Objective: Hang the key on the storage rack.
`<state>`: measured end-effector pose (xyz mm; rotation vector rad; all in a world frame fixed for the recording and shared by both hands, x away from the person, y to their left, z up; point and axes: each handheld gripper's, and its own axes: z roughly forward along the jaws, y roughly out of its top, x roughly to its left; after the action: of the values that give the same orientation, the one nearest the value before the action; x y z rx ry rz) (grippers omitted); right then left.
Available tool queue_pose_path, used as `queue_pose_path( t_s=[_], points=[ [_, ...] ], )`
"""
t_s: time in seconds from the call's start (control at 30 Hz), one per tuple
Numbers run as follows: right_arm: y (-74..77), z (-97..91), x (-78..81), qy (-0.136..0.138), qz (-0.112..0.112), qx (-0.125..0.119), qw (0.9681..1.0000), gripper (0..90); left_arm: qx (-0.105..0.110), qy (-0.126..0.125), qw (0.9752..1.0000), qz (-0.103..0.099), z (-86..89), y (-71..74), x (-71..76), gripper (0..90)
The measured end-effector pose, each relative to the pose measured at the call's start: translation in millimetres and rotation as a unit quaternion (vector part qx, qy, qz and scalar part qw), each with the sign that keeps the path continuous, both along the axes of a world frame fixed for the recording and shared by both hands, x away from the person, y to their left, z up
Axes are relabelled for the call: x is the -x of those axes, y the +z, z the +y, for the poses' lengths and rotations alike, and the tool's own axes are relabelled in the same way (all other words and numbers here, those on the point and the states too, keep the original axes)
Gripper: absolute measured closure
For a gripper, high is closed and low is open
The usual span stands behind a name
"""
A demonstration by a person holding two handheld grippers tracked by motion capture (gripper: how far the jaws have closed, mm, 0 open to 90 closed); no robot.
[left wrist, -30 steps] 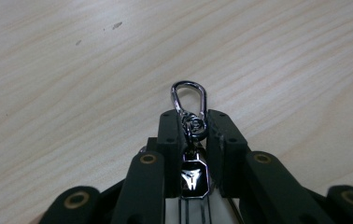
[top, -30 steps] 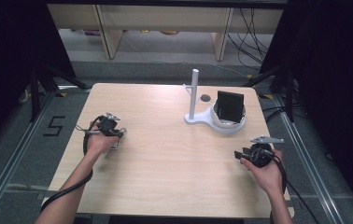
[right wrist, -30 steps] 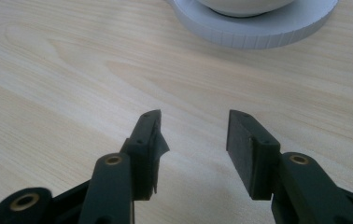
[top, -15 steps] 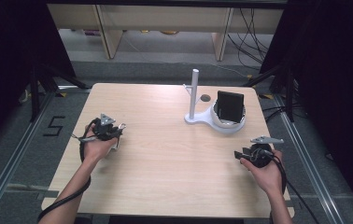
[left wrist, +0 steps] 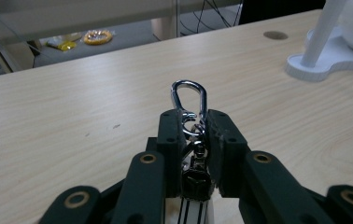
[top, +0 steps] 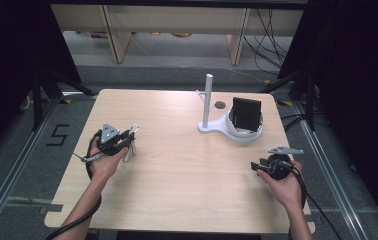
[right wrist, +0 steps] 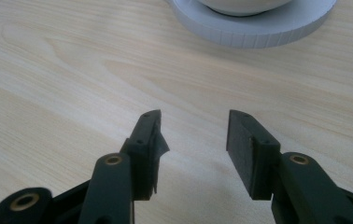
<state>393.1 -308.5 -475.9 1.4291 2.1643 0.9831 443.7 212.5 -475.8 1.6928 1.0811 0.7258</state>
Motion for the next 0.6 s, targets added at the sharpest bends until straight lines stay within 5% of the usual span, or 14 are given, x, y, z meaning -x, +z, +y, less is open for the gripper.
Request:
queue_pose_path(
  t_s=[0.1,0.2,0.6],
  points=[
    [1.5,3.2,2.7,-0.015,0.024,-0.021,0.9994,56.1,0.012,-0.001,0.9998,-0.018,-3.2,4.4,1.9,75.6],
    [-0.7,-0.3,0.5,0.000,0.003,-0.001,1.0000,56.1,0.021,-0.004,0.9992,-0.033,-7.0,7.8,3.4,75.6],
    [-1.8,2.3,1.3,-0.006,0.010,-0.012,0.9999,56.1,0.059,-0.021,0.9955,-0.071,-21.2,20.5,5.9,75.6]
  ],
)
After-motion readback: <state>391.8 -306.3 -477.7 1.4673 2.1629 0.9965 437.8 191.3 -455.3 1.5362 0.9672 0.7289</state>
